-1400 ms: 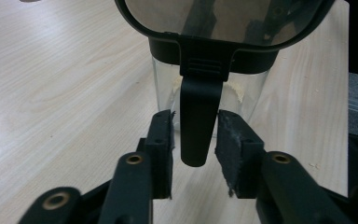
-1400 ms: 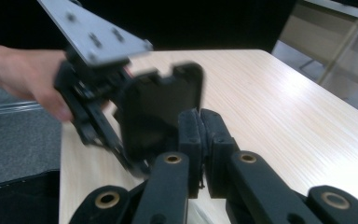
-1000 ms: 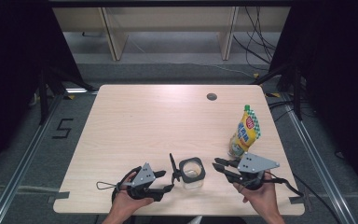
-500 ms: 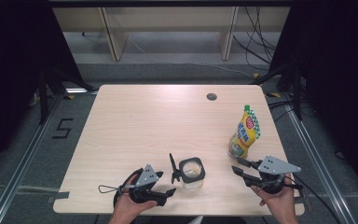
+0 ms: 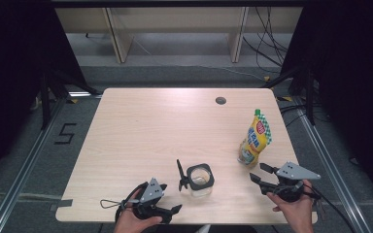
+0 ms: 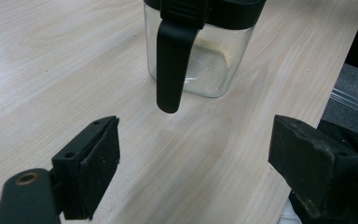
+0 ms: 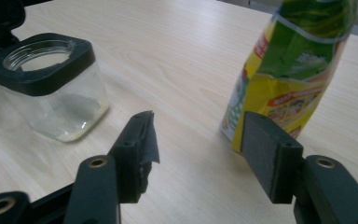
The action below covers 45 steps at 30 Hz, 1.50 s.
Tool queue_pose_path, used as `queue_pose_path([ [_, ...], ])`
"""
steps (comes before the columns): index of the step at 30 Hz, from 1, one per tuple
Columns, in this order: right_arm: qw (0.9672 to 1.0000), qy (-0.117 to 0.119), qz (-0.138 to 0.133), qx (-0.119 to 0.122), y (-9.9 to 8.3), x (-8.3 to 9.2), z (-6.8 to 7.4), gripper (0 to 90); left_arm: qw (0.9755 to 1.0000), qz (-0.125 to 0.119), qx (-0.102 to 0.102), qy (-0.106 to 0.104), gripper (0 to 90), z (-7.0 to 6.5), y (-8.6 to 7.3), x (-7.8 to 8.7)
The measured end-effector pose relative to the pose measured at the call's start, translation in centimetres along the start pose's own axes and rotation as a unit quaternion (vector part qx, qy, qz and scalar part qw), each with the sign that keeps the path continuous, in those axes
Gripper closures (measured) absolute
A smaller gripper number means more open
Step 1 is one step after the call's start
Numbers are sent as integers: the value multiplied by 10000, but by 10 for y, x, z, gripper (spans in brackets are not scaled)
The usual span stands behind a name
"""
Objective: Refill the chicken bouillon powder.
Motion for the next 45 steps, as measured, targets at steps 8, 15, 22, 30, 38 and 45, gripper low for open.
queue_pose_path([
  [8,9998,-166,-76,-17,0,-4,-10,334,10000,41,81,33,160,3,-6,-2],
  [15,9993,-229,-111,-256,2,-7,-8,298,10000,-69,57,28,160,2,-5,-3],
  [22,9988,-352,-321,-93,8,-8,-14,271,10000,53,43,65,160,5,-8,-2],
  [30,9962,-667,-406,-389,14,-11,-17,264,9999,75,43,72,160,5,-9,-4],
  [38,9925,-1087,-491,-273,29,-34,-36,253,9999,38,79,68,160,6,-9,-4],
  [45,9880,-1405,-637,-76,41,-48,-50,349,9999,-19,107,85,163,7,-8,-3],
])
Point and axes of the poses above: each handheld gripper's, and its own axes: x roughly backward along the jaws, y roughly out of its top, z roughly to its left, the point moved 10 cm from there along -x, roughly forward along the jaws, and after that the axes turned 4 degrees about -x, right-handed, at the moved point
